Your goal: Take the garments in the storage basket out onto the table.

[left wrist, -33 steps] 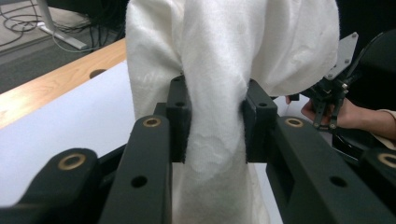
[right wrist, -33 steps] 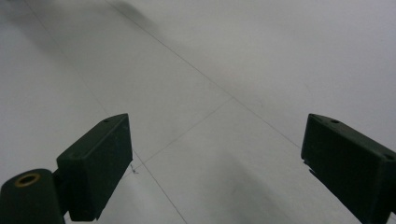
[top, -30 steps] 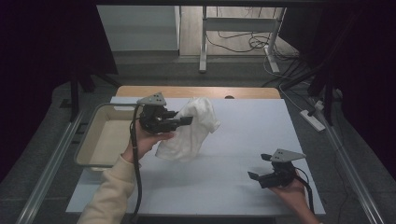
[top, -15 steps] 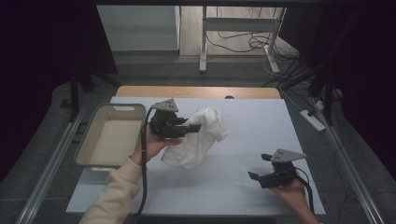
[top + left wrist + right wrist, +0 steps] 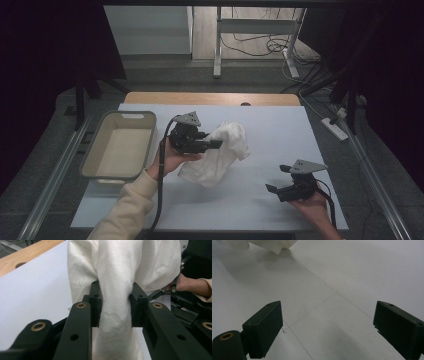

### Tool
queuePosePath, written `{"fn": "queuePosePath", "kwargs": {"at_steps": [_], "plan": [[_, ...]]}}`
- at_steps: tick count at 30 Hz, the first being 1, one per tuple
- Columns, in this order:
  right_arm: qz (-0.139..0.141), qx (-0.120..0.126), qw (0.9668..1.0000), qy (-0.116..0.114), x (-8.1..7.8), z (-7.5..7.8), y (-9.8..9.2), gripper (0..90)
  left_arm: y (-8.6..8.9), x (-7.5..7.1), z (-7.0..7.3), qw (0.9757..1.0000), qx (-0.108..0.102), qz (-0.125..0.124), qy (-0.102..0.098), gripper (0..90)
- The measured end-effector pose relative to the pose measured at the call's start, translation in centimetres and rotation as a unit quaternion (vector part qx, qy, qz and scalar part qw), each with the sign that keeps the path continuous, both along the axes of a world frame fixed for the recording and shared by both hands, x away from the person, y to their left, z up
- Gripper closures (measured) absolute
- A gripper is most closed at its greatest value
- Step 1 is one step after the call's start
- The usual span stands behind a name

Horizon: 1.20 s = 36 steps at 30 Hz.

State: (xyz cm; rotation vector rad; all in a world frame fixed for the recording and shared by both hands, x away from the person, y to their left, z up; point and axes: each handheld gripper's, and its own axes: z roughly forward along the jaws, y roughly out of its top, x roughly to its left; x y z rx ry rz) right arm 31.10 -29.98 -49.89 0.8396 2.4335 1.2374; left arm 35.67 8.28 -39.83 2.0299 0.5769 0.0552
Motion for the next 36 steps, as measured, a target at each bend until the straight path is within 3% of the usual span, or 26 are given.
{"fn": "queuePosePath", "kwargs": {"at_steps": [11, 21, 32, 36], "plan": [[-0.001, 0.001, 1.0, 0.003, 0.0, 0.0, 0.0, 8.7, -0.7, 1.3, -2.5, 0.9993, 0.017, -0.001, 0.032, 68.5], [0.0, 0.0, 1.0, 0.003, 0.0, 0.0, 0.0, 8.7, -1.2, 1.9, -4.1, 0.9982, 0.034, -0.004, 0.049, 68.0], [0.0, -0.002, 1.0, 0.005, 0.0, 0.0, 0.0, 8.7, -2.2, 2.4, -6.2, 0.9959, 0.063, 0.001, 0.064, 66.7], [0.0, -0.002, 1.0, 0.005, 0.0, 0.0, 0.0, 8.7, -3.4, 2.2, -7.2, 0.9939, 0.089, -0.009, 0.064, 66.2]]}}
